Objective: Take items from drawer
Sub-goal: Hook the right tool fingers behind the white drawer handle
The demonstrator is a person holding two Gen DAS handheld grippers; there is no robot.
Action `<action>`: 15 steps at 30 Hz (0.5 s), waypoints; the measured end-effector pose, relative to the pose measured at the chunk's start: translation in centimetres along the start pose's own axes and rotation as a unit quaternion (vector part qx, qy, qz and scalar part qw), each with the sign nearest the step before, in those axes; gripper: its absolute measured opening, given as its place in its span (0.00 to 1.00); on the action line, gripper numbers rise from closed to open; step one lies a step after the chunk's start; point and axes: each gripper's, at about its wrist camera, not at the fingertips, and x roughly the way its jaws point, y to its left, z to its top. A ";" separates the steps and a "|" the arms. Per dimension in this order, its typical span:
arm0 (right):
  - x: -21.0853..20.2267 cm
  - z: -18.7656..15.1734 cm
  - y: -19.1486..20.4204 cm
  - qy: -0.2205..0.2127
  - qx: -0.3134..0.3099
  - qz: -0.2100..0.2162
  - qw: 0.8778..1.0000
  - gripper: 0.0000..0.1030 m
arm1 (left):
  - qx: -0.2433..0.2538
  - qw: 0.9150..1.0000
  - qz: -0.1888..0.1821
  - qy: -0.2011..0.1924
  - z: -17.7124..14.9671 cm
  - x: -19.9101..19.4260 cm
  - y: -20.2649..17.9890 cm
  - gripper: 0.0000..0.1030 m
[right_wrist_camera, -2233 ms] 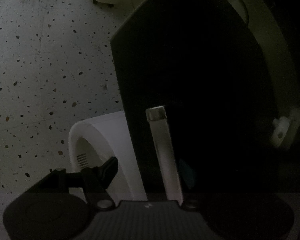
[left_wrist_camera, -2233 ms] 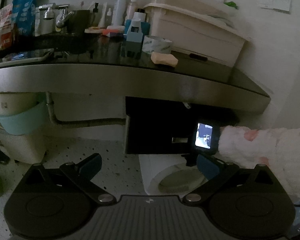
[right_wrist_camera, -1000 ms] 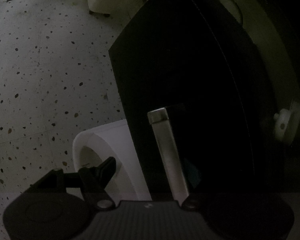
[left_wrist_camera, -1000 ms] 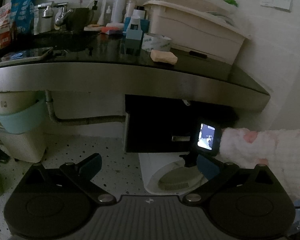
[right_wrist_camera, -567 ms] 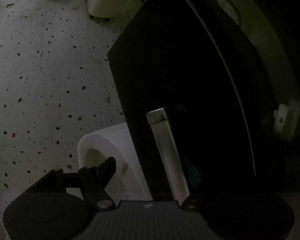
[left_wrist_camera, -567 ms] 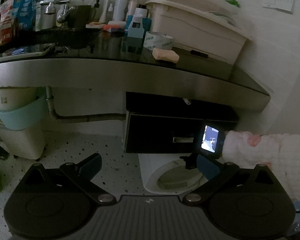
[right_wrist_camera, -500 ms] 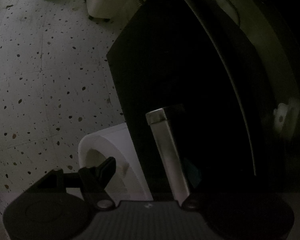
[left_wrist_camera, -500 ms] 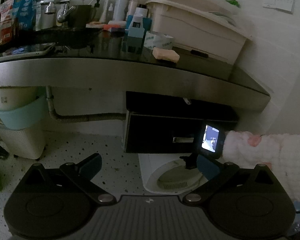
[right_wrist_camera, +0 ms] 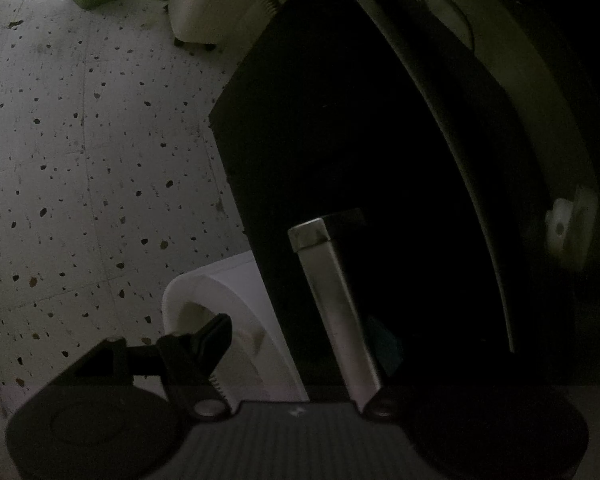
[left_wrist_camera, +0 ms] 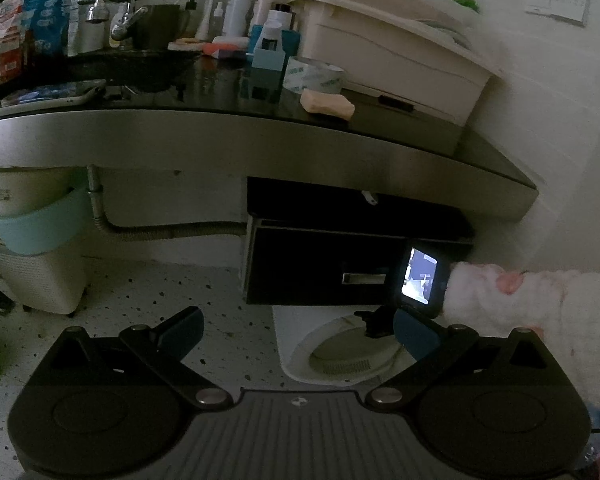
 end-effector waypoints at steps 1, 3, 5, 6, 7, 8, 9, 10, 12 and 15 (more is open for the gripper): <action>0.0 0.0 0.0 -0.001 0.000 0.000 1.000 0.73 | 0.000 1.000 0.000 0.000 0.0 0.0 0.0 1.00; -0.2 -0.1 0.2 -0.002 0.001 0.000 1.000 0.73 | 0.000 1.000 0.000 0.001 0.0 0.0 0.0 1.00; -0.4 -0.3 0.4 -0.004 -0.001 0.002 1.000 0.73 | 0.000 1.000 0.000 0.001 0.0 0.0 -0.1 1.00; -0.6 -0.4 0.6 -0.006 -0.004 0.004 1.000 0.73 | -0.001 1.000 -0.001 0.000 0.0 0.0 -0.1 1.00; -0.8 -0.5 0.8 -0.007 -0.007 0.006 1.000 0.73 | -0.002 1.000 -0.002 0.000 0.0 0.0 -0.1 1.00; -1.0 -0.6 1.0 -0.008 -0.004 0.008 1.000 0.72 | -0.002 1.000 -0.002 0.000 0.0 0.1 -0.1 1.00; -1.2 -0.6 1.2 -0.008 -0.002 0.009 1.000 0.72 | -0.002 1.000 -0.004 0.001 0.0 0.1 -0.1 1.00; -1.4 -0.7 1.4 -0.009 0.000 0.011 1.000 0.72 | -0.001 1.000 -0.005 0.001 0.0 0.2 -0.2 1.00; -1.8 -0.8 1.7 -0.010 0.004 0.013 1.000 0.72 | 0.000 1.000 -0.006 0.000 0.0 0.2 -0.3 1.00; -2.4 -0.9 2.3 -0.012 0.011 0.018 1.000 0.72 | 0.000 1.000 -0.006 -0.002 0.0 0.0 -0.5 1.00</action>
